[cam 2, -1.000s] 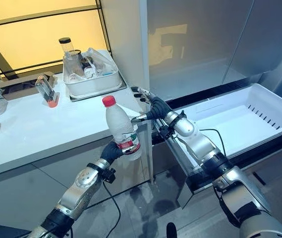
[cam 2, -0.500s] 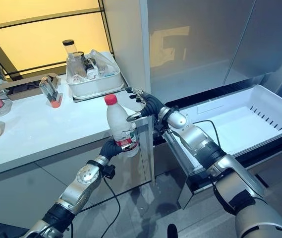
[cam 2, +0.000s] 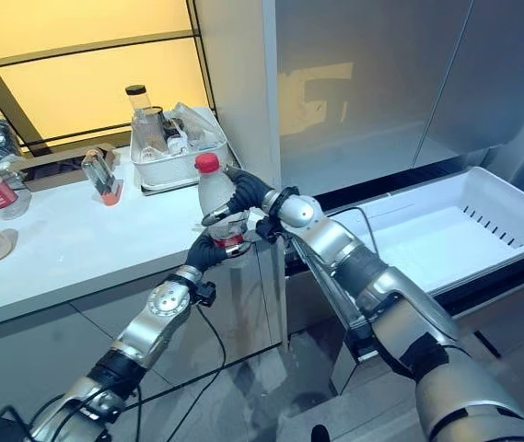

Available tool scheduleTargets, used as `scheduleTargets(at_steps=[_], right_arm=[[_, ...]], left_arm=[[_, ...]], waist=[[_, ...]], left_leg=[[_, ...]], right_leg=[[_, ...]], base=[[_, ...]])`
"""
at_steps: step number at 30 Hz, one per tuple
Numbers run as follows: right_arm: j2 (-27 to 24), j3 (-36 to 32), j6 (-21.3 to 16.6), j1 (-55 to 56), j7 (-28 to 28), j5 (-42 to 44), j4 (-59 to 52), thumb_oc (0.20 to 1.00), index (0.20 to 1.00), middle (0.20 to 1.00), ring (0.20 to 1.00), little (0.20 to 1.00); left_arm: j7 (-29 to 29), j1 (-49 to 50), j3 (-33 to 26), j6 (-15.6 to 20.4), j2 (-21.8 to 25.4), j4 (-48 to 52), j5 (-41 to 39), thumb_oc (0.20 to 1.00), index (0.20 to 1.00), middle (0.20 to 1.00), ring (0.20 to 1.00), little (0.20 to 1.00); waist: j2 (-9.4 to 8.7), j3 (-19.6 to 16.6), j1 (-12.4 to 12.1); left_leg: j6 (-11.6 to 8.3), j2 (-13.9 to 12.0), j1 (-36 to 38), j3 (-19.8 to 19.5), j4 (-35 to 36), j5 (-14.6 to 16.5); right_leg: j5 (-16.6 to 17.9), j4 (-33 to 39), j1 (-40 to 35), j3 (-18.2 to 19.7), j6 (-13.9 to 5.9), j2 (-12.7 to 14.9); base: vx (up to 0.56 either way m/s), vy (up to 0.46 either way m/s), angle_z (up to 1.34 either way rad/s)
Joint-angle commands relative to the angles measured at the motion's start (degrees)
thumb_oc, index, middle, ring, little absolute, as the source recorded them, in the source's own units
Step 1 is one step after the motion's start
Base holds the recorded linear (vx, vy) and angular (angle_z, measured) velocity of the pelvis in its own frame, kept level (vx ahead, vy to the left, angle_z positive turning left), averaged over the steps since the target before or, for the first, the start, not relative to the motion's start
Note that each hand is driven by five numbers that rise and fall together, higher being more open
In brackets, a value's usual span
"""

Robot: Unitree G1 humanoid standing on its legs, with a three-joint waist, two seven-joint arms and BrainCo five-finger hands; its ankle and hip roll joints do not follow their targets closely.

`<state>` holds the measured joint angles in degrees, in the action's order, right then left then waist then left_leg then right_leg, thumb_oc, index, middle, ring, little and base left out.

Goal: Take the drinks into the refrigerator

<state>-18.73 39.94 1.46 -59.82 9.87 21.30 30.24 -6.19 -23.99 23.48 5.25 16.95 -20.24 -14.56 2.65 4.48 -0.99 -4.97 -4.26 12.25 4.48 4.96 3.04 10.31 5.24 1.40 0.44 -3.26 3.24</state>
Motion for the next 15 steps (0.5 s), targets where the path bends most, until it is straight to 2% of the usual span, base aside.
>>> scheduleTargets(at_steps=[1,10,14,15], right_arm=[[5.8,1.0,-2.5,-7.0,-1.0,-0.4,3.3,1.0,1.0,1.0,1.0,1.0],[12.2,1.4,-2.9,-5.9,-3.9,3.6,5.5,1.0,1.0,1.0,1.0,1.0],[13.0,1.6,-3.3,-6.0,-5.0,5.2,5.4,1.0,1.0,1.0,1.0,1.0],[13.2,1.4,-3.5,-5.6,-5.6,5.2,5.0,0.2,0.2,0.2,0.2,0.2]], left_arm=[[0.2,-14.3,5.0,5.6,-1.8,3.0,3.9,0.2,0.2,0.2,0.2,0.2],[-5.0,-19.0,6.3,5.5,-3.7,-2.0,5.6,0.2,0.2,0.2,0.2,0.2],[-6.0,-20.1,6.7,5.6,-4.0,-2.3,5.3,0.2,0.2,0.2,0.2,0.2],[-6.0,-19.9,6.4,5.6,-3.8,-1.1,4.8,0.2,0.2,0.2,0.2,0.2]], waist=[[-2.35,-1.7,-1.6],[-2.17,-2.0,-1.5],[-2.08,-2.0,-1.5],[-2.08,-2.0,-1.7]], left_leg=[[3.53,3.3,-4.3,-1.4,-0.7,-0.2],[3.61,3.5,-4.0,-1.4,-0.7,-0.1],[3.7,3.5,-4.0,-1.4,-0.7,-0.1],[3.75,3.6,-4.0,-1.3,-0.8,-0.1]], right_leg=[[-8.2,-4.4,-5.6,-1.9,-1.92,0.6],[-8.4,-4.5,-5.8,-1.9,-1.99,0.6],[-8.4,-4.5,-5.8,-1.8,-1.98,0.7],[-8.4,-4.5,-5.9,-1.8,-2.04,0.8]], base=[[0.0,0.0,0.0],[0.0,0.0,0.0],[0.0,0.0,0.0],[0.0,0.0,0.0]])
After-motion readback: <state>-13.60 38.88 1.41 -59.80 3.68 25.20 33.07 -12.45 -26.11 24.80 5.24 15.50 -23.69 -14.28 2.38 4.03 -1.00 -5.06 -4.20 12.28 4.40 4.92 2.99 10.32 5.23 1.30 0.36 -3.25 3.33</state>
